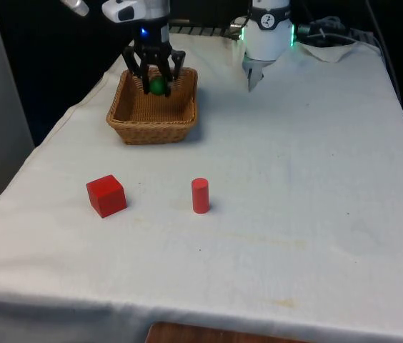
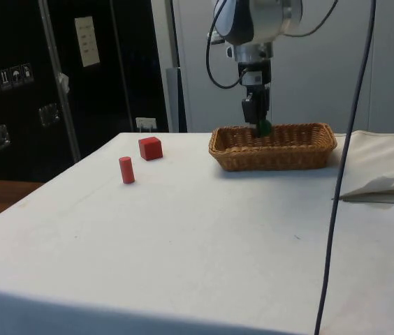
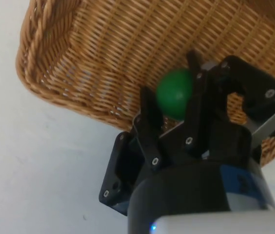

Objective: Pick up the object to the left of the cylinder and place it into the basket.

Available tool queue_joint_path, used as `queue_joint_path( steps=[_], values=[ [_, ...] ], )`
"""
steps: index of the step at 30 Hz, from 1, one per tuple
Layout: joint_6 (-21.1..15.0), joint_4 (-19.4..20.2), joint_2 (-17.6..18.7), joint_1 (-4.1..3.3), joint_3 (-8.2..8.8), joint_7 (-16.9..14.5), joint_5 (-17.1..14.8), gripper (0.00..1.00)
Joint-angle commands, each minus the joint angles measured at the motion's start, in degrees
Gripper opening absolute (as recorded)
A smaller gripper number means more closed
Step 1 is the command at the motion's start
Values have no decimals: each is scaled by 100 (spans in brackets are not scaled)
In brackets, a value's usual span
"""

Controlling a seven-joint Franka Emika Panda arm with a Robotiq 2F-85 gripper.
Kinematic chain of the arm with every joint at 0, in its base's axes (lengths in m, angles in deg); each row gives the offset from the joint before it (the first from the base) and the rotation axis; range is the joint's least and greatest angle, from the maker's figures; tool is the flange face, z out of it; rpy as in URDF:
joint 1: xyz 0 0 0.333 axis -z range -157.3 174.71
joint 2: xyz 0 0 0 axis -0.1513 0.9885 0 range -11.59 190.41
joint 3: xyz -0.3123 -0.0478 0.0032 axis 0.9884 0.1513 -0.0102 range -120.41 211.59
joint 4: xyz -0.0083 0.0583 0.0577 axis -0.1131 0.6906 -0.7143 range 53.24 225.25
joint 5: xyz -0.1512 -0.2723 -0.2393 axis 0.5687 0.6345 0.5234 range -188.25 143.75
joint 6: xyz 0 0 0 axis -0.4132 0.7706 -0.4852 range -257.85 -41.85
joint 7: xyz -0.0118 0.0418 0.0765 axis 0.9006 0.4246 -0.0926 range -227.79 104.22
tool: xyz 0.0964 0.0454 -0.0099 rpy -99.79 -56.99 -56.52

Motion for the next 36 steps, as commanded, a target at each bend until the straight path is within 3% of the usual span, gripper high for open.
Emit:
queue_joint_path(
  steps=[1, 2, 3, 4, 10, 11, 12, 19, 29, 30, 36],
  values=[
    [-103, 29, 6, 74, -115, -160, -206, 0],
    [-115, 17, 80, 74, -126, -281, -384, 0],
    [-23, -6, 120, 0, -23, -201, -275, 0],
    [-120, 17, 115, 74, -138, -350, -476, 0],
    [-103, -29, 355, 63, -166, -751, -1037, 0],
    [-29, -34, 418, 0, -92, -693, -980, 0],
    [-86, -40, 390, 52, -149, -785, -1089, 0],
    [-23, -74, 498, 0, -92, -814, -1134, 0],
    [-40, -63, 498, 29, -132, -842, -1180, 0],
    [-17, -74, 498, 0, -92, -814, -1134, 0],
    [-63, -57, 579, 109, -241, -980, -1381, 0]
  ],
)
